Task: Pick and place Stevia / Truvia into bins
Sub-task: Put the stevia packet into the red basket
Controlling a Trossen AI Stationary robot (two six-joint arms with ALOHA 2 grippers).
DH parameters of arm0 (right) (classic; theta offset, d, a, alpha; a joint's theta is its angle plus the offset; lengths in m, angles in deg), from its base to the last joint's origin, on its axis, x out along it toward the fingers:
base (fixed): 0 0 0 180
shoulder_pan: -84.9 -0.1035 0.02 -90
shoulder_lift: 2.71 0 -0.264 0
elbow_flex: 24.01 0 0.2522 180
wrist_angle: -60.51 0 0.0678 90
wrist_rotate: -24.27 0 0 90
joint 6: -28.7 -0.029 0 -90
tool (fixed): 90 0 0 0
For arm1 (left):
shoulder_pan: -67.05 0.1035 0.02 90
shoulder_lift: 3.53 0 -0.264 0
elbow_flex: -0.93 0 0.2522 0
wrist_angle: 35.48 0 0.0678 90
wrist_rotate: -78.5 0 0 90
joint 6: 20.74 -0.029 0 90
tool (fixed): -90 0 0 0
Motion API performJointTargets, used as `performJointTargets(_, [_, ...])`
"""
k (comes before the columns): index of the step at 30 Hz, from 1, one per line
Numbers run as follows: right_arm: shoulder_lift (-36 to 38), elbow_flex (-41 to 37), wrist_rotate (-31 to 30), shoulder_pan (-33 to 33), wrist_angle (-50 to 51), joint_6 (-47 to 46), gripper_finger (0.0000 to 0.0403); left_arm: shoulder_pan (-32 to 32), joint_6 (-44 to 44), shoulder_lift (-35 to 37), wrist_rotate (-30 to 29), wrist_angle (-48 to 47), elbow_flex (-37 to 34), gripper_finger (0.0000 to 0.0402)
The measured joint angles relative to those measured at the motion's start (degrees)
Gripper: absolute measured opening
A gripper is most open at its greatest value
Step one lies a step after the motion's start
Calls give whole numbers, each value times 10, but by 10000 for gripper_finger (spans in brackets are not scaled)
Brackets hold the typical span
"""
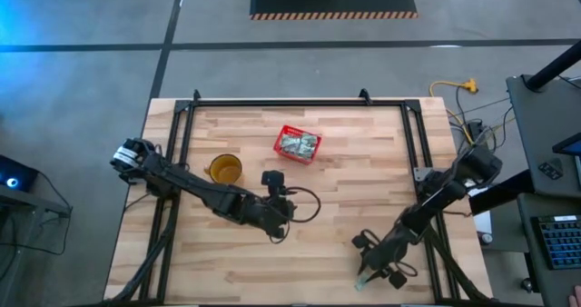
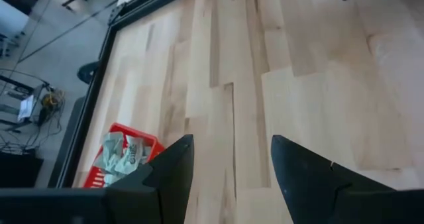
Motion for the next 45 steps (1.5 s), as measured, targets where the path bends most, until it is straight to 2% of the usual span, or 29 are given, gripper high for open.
performJointTargets(5, [-18, 30, 24, 0, 31, 0, 132, -2, 7, 0, -5, 0, 0, 185])
performJointTargets(20, [-49, 35, 3, -1, 38, 2, 125, -5, 30, 0, -5, 1, -14, 185])
performJointTargets(25, [-44, 34, -5, -1, 45, 15, 98, -5, 30, 0, -5, 10, -26, 185])
performJointTargets(33, [-42, 34, -14, 0, 49, 48, 17, -8, 45, 0, -5, 9, -32, 185])
performJointTargets(38, [-16, 31, -15, 4, 67, 81, 13, -16, 45, 0, -4, 9, -32, 185])
performJointTargets(41, [22, 32, -56, 11, 83, 121, 13, -26, 45, 0, -4, 9, -32, 185])
performJointTargets(45, [77, 32, -158, 26, 115, 203, 13, -41, 45, 0, -4, 8, -34, 185])
